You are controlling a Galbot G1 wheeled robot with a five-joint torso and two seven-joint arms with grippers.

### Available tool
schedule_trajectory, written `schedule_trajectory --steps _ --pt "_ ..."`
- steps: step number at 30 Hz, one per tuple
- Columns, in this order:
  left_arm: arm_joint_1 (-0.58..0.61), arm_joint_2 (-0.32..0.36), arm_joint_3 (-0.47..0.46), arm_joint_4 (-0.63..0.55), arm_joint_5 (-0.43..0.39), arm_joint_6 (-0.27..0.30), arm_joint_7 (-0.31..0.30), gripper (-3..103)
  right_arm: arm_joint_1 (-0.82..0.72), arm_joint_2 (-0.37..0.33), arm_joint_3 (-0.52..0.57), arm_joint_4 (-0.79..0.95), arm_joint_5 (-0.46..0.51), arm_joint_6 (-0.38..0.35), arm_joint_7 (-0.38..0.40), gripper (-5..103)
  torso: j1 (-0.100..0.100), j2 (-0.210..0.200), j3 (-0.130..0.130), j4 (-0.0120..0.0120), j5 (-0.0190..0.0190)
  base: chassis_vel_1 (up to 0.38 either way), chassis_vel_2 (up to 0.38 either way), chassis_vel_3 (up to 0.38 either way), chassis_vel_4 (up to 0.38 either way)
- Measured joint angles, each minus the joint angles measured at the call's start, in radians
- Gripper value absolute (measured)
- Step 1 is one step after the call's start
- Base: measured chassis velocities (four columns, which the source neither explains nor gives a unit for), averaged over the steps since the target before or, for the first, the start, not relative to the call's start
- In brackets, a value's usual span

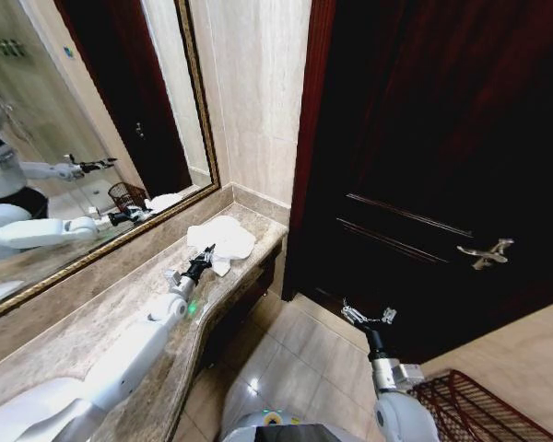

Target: Discard the used towel into the hamper.

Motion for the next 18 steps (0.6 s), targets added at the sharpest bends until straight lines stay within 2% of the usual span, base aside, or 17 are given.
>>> schedule_trajectory --steps 2,6,9,10,12,14,15,18 --pt "0.044 0.006 -0.065 -0.083 0.014 -0.006 -0.004 2 -0.001 0.002 0.0 0.004 0.0 0.0 0.002 100 0.0 0.0 0.0 0.0 0.0 0.0 0.0 0.0 0.0" --pt "0.085 0.011 -0.117 -0.16 0.019 -0.009 -0.012 2 -0.002 0.004 -0.001 0.008 0.0 0.001 0.006 100 0.0 0.0 0.0 0.0 -0.0001 0.0 0.0 0.0 0.0" --pt "0.173 0.027 -0.188 -0.293 0.052 -0.031 -0.014 2 -0.005 0.005 0.001 0.017 0.007 0.002 0.018 100 0.0 0.0 0.0 0.0001 -0.0002 0.0 0.0 0.0 0.0" --pt "0.173 0.027 -0.188 -0.293 0.052 -0.031 -0.014 2 -0.005 0.005 0.001 0.017 0.007 0.002 0.018 100 0.0 0.0 0.0 0.0001 -0.0002 0.0 0.0 0.0 0.0" --pt "0.234 0.033 -0.219 -0.364 0.072 -0.047 -0.015 2 -0.006 0.005 0.005 0.022 0.014 0.007 0.017 100 0.0 0.0 0.0 0.0001 0.0003 0.0 0.0 0.0 0.0" --pt "0.316 0.025 -0.259 -0.444 0.107 -0.067 -0.015 2 -0.009 0.005 0.008 0.029 0.024 0.013 0.017 100 0.0 0.0 0.0 0.0 -0.0002 0.0 0.0 0.0 0.0" --pt "0.316 0.025 -0.259 -0.444 0.107 -0.067 -0.015 2 -0.009 0.005 0.008 0.029 0.024 0.013 0.017 100 0.0 0.0 0.0 0.0 -0.0002 0.0 0.0 0.0 0.0" --pt "0.458 -0.026 -0.338 -0.555 0.175 -0.1 -0.012 2 -0.012 0.005 0.012 0.033 0.04 0.023 0.017 100 0.0 0.0 0.0 0.0002 0.0 0.0 0.0 0.0 0.0"
